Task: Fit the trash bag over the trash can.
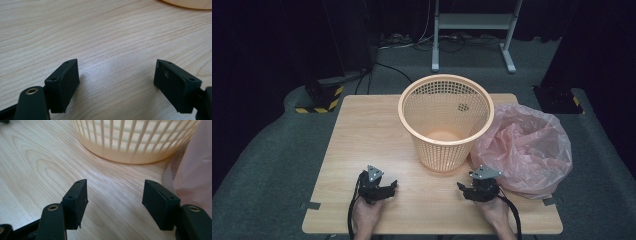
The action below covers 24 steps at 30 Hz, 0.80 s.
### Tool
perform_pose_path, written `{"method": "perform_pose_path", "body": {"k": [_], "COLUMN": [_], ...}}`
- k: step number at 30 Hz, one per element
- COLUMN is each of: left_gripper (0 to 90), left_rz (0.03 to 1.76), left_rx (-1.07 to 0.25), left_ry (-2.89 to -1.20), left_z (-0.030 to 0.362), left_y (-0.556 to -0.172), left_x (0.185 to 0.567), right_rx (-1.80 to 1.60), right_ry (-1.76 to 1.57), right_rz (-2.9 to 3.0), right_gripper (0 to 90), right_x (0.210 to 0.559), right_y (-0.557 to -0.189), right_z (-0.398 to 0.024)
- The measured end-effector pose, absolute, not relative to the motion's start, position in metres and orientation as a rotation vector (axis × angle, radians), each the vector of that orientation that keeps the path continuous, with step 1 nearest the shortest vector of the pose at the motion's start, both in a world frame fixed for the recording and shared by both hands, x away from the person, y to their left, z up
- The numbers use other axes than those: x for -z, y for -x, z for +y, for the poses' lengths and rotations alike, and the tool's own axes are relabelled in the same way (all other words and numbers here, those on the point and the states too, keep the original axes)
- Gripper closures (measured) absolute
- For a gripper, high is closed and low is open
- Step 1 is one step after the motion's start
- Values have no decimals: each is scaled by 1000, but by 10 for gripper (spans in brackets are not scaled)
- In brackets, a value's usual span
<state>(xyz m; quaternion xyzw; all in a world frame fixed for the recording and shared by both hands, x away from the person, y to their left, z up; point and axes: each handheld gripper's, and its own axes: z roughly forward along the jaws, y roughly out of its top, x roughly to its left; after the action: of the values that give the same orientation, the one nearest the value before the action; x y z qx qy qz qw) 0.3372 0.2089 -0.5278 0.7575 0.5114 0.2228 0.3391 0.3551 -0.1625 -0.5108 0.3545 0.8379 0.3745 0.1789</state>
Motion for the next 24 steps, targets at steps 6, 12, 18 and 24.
{"method": "perform_pose_path", "body": {"k": [6,12,18,24], "left_gripper": [204,204,206,205], "left_rz": [1332,1331,1332,1331], "left_rx": [-581,-581,-581,-582], "left_ry": [-1973,-1973,-1973,-1974], "left_z": [209,209,209,209], "left_y": [-337,-337,-337,-337], "left_x": [528,528,528,528], "right_rx": [-1111,-1138,-1164,-1176], "right_ry": [-1008,-995,-1001,-1013], "right_rz": [2359,2346,2327,2320], "right_gripper": [381,382,383,386], "right_x": [504,495,486,480], "right_y": [-355,-351,-349,-349], "right_z": [-163,-167,-170,-172]}}
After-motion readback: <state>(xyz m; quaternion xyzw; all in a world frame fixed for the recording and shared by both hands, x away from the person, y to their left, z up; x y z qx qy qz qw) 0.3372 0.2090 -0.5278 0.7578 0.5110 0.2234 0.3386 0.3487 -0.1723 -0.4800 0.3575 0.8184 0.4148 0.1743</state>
